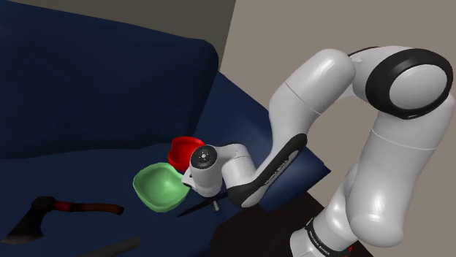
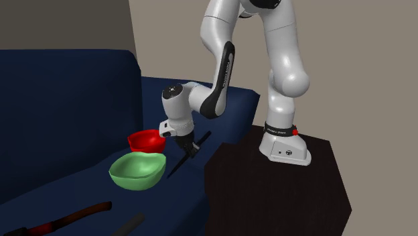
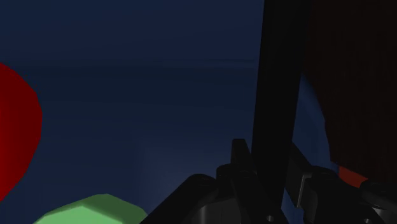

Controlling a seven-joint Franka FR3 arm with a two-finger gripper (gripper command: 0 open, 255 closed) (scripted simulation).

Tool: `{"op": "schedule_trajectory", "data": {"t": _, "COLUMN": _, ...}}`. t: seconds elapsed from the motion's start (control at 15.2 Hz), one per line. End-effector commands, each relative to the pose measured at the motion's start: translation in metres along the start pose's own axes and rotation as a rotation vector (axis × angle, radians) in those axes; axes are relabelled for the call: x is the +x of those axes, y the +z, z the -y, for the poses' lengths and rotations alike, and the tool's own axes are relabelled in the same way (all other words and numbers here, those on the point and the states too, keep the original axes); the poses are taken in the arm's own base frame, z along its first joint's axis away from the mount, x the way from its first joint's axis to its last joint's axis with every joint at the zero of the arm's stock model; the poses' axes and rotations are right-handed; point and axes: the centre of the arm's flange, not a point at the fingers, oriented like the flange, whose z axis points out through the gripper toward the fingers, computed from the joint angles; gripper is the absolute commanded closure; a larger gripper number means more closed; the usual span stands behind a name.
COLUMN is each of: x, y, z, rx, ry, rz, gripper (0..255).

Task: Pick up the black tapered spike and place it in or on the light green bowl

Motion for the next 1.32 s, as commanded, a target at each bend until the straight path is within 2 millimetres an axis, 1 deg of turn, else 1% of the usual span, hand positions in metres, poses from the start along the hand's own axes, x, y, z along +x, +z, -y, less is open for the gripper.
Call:
{"op": "schedule_trajectory", "data": {"t": 0.0, "x": -0.003, "y": -0.009, "z": -0.002, "rx": 0.000, "ry": 0.000, "rz": 0.000, "gripper": 255}}
{"op": "schedule_trajectory", "data": {"t": 0.99, "x": -0.029, "y": -0.083, "z": -0.012, "rx": 0.000, "ry": 0.000, "rz": 0.000, "gripper": 255}}
{"op": "schedule_trajectory", "data": {"t": 1.25, "x": 0.008, "y": -0.092, "z": -0.048, "rx": 0.000, "ry": 0.000, "rz": 0.000, "gripper": 255}}
